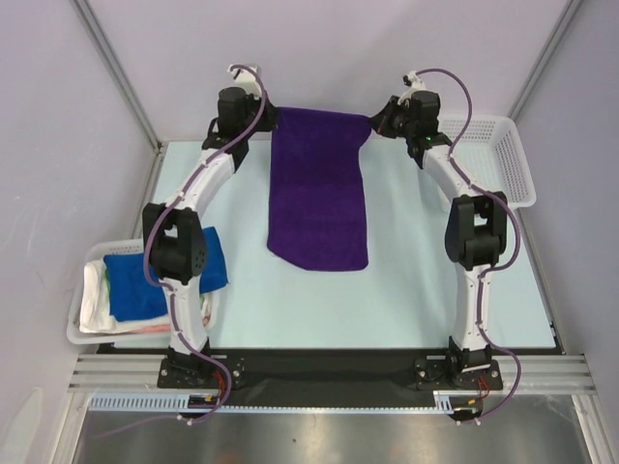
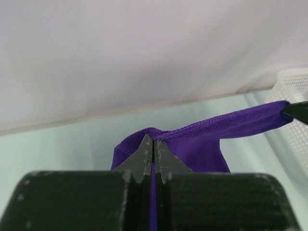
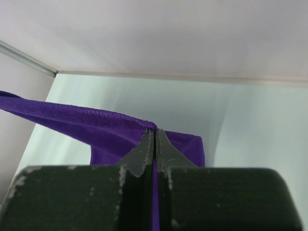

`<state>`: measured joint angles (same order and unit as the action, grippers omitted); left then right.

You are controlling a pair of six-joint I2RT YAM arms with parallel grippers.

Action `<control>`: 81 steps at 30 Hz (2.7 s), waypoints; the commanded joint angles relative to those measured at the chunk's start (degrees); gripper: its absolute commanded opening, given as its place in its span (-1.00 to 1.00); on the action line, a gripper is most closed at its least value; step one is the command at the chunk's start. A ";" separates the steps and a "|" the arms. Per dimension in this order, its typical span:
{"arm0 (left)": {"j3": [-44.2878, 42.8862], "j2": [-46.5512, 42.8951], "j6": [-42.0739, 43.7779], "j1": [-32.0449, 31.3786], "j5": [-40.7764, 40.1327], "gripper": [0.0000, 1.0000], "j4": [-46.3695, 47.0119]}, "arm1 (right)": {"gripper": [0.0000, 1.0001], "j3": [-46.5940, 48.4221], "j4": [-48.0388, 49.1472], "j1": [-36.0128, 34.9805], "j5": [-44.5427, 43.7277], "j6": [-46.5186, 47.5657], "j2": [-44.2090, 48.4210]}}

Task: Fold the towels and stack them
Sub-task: Fold the towel

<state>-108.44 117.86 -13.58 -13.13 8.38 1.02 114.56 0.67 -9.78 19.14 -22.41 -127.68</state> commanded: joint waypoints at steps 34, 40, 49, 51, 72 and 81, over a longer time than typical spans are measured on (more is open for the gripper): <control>40.76 -22.32 -10.50 -6.12 -14.80 -0.99 -16.74 | -1.00 -45.12 -3.31 -6.04 -3.58 -5.10 24.66; 40.94 -24.08 -10.94 -7.97 -16.47 -0.99 -19.64 | -1.00 -47.76 -4.45 -6.57 -4.11 -4.48 27.04; 40.59 -24.61 -11.11 -11.13 -18.40 -1.00 -25.09 | -1.00 -52.68 -4.62 -8.15 -6.12 -3.86 33.10; 40.42 -24.87 -11.55 -11.48 -19.02 -1.00 -26.50 | -1.00 -53.30 -5.24 -8.76 -6.48 -3.60 34.24; 49.29 -33.14 -15.24 -13.68 -18.93 -0.99 -25.98 | -1.00 -61.39 -7.96 -13.33 -10.70 -2.72 42.86; 51.49 -33.23 -15.68 -14.12 -18.40 -0.99 -25.19 | -1.00 -64.46 -7.44 -13.77 -10.87 -2.63 43.65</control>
<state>-57.23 86.52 -28.49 -26.96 -9.72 -25.12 50.96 -6.76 -23.44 9.87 -25.87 -85.91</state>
